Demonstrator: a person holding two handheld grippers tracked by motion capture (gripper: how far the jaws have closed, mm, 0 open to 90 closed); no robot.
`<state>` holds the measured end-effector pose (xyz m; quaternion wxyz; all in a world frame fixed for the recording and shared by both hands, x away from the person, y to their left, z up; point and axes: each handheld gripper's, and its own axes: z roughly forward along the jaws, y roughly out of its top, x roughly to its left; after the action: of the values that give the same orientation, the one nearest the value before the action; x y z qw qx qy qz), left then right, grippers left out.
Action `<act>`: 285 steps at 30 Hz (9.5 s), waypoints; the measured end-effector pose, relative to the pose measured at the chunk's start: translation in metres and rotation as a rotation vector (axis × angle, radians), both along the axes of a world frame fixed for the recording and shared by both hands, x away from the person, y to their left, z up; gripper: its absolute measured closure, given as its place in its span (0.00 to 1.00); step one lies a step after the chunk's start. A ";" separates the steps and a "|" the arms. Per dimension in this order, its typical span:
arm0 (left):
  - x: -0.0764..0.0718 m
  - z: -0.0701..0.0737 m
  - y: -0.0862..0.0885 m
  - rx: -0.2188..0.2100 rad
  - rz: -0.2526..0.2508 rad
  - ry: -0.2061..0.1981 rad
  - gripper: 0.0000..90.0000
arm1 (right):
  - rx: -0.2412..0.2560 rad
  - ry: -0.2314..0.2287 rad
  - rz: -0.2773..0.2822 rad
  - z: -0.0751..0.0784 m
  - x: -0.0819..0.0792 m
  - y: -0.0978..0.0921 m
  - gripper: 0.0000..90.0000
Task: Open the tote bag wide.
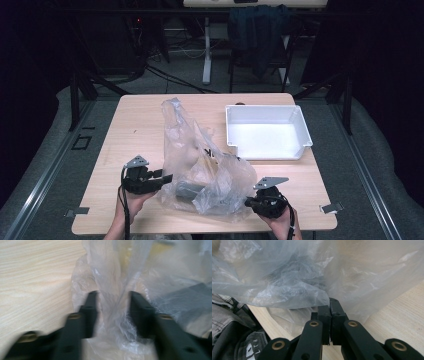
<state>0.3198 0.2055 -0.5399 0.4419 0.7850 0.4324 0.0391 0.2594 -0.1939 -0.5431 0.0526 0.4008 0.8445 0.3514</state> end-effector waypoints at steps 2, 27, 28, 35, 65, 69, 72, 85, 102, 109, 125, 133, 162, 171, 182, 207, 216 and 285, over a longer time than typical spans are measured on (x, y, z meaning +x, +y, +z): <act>-0.005 -0.001 -0.001 0.012 -0.038 0.000 0.94 | 0.004 -0.008 0.004 0.002 -0.001 0.000 0.99; -0.020 -0.019 0.012 0.111 -0.004 -0.001 1.00 | -0.086 -0.074 -0.101 -0.014 0.041 0.022 0.99; -0.020 -0.019 0.016 0.082 -0.001 0.010 1.00 | -0.075 -0.066 -0.096 -0.014 0.041 0.022 0.98; -0.029 -0.010 0.025 0.044 -0.026 0.002 1.00 | -0.012 -0.137 0.050 0.021 0.007 0.015 0.43; -0.018 0.024 0.008 0.074 -0.012 -0.106 0.99 | 0.063 -0.282 0.019 0.040 -0.017 0.018 1.00; -0.035 0.033 0.017 0.056 -0.035 -0.113 0.99 | 0.108 -0.266 -0.015 0.046 -0.024 0.003 1.00; -0.044 0.031 0.022 0.047 -0.069 -0.085 0.99 | 0.119 -0.248 -0.045 0.043 -0.027 -0.004 1.00; -0.054 -0.010 0.021 0.140 -0.116 0.050 1.00 | 0.061 -0.048 -0.083 0.006 -0.008 -0.005 1.00; -0.021 -0.022 0.005 0.276 -0.080 -0.001 0.90 | -0.068 -0.024 -0.056 -0.018 0.021 0.021 1.00; -0.042 0.014 0.029 0.115 -0.032 -0.027 0.38 | -0.057 -0.046 -0.054 -0.010 0.011 0.017 1.00; -0.033 -0.005 -0.002 0.148 -0.092 -0.010 0.96 | -0.078 -0.072 -0.067 -0.007 0.008 0.015 1.00; -0.037 -0.012 0.003 0.138 -0.100 0.004 0.97 | -0.030 -0.104 0.008 0.002 -0.006 0.015 0.49; -0.050 -0.013 0.007 0.228 -0.156 0.025 0.98 | -0.052 0.017 0.019 -0.013 0.004 0.020 0.98; -0.036 -0.026 0.003 0.298 -0.104 0.006 0.98 | -0.134 0.001 -0.047 -0.020 0.017 0.026 0.77; -0.034 -0.025 0.005 0.263 -0.083 -0.017 0.91 | 0.028 -0.102 0.035 0.032 -0.017 0.001 0.17; -0.024 -0.025 0.014 0.276 -0.066 -0.006 0.86 | -0.140 -0.059 -0.197 -0.021 0.029 0.017 1.00; -0.043 0.010 0.036 0.194 -0.035 -0.004 0.30 | -0.114 -0.080 -0.178 -0.014 0.023 0.016 1.00; 0.011 -0.025 0.003 0.490 0.149 -0.060 1.00 | -0.206 -0.104 -0.280 -0.017 0.066 0.020 1.00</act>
<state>0.3310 0.2081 -0.5652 0.2469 0.8332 0.4532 0.1985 0.3258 -0.1743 -0.5601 0.1856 0.4883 0.8080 0.2724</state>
